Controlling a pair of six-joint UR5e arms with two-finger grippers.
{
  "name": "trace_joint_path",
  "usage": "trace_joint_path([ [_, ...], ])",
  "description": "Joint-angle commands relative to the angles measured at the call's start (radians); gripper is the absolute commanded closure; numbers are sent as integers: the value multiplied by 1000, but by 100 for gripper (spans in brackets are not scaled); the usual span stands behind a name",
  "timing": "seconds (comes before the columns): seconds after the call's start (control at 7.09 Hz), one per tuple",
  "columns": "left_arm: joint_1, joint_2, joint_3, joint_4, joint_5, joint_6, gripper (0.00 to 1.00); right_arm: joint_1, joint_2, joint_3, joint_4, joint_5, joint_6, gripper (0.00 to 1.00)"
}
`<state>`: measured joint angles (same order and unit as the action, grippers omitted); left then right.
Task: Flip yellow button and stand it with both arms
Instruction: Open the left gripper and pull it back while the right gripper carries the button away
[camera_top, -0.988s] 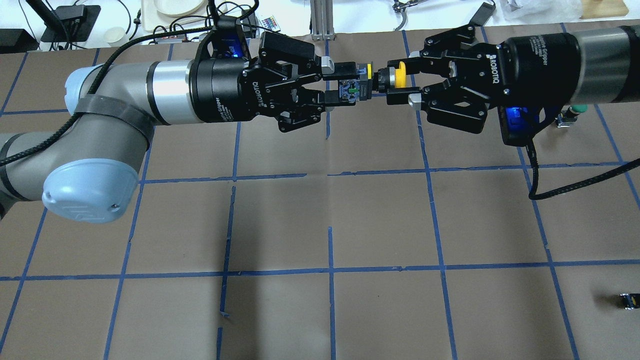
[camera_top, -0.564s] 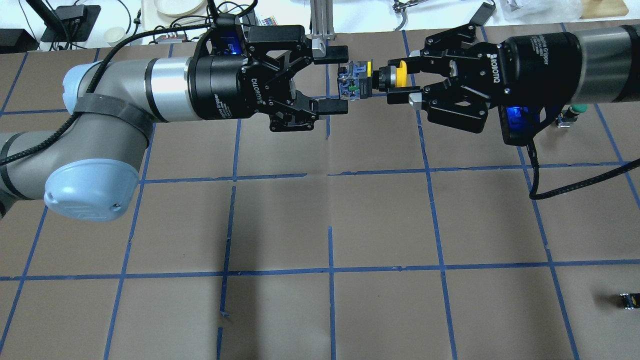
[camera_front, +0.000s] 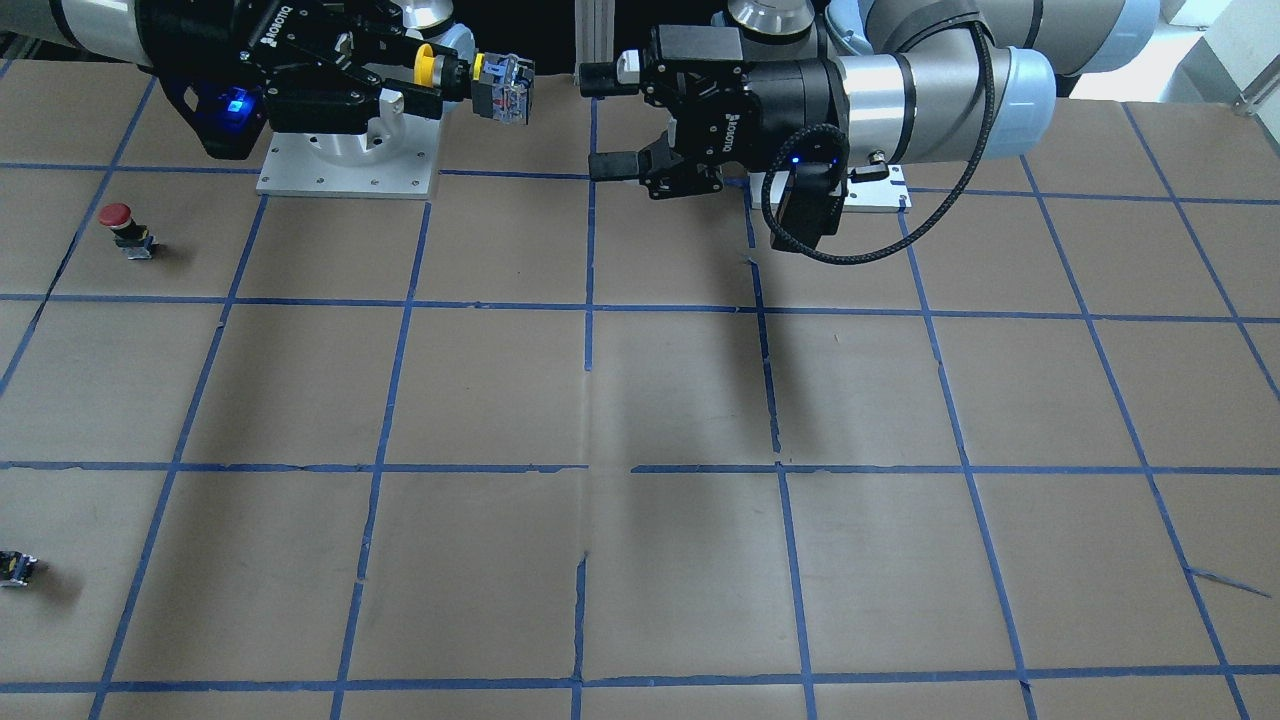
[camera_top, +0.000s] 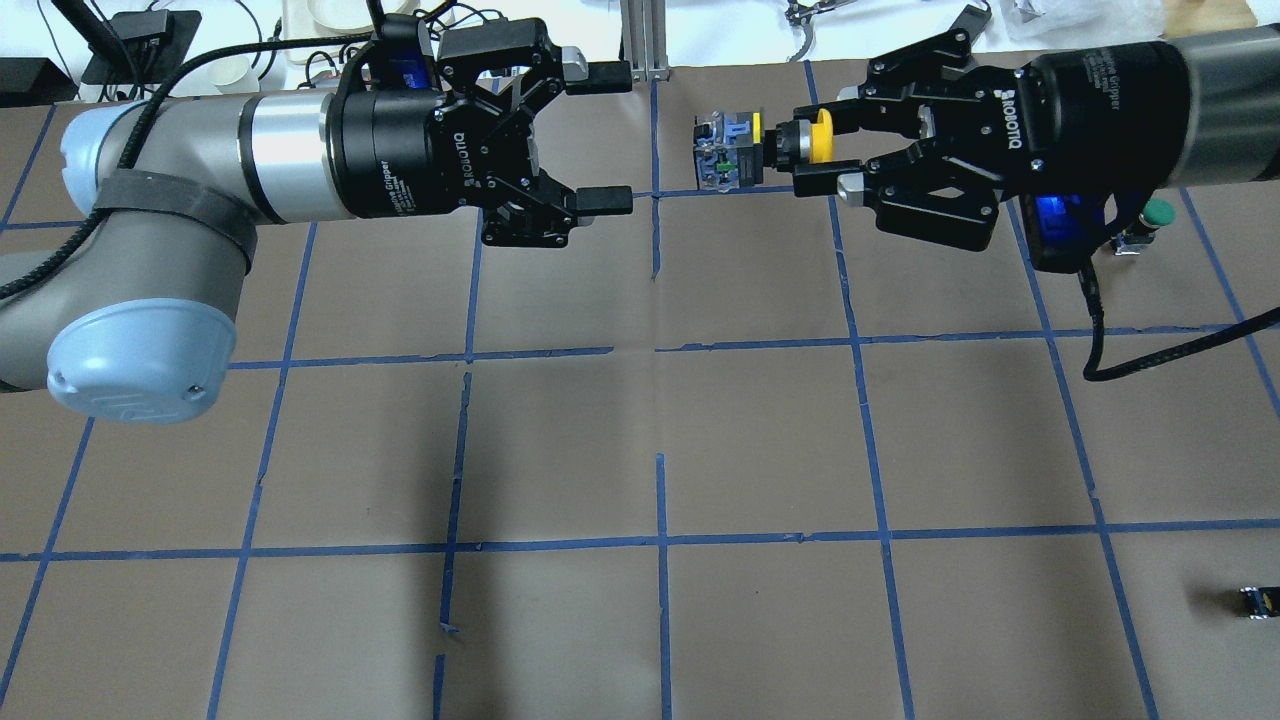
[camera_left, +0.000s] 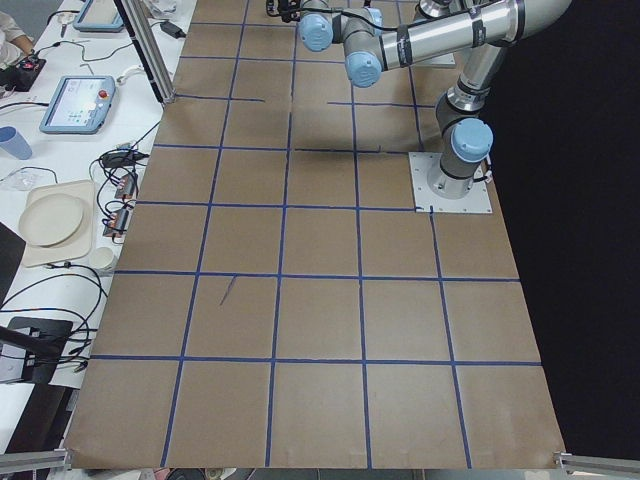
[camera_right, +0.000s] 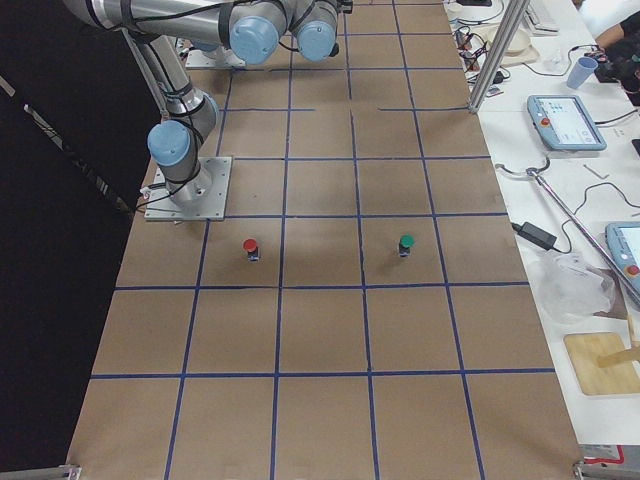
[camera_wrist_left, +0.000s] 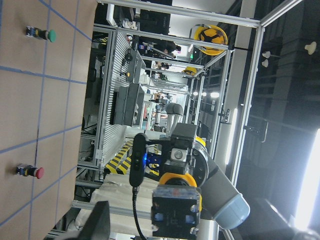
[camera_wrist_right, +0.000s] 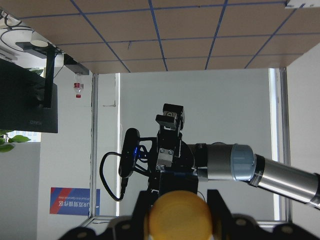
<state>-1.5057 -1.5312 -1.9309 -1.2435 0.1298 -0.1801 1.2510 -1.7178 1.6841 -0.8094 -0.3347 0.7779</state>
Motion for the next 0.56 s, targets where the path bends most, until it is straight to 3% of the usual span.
trace_joint_path([
  [0.0,9,0,15,13,243,-7,0,-50,16,-56,-124,-236,-14,94],
  [0.28,-62,-23,149,-5,573,-12,1,-51,24,-60,-203,-489,-195,94],
  [0.42,-143,-33,214,-13,808,-22,1,-51,24,-55,-224,-649,-354,94],
])
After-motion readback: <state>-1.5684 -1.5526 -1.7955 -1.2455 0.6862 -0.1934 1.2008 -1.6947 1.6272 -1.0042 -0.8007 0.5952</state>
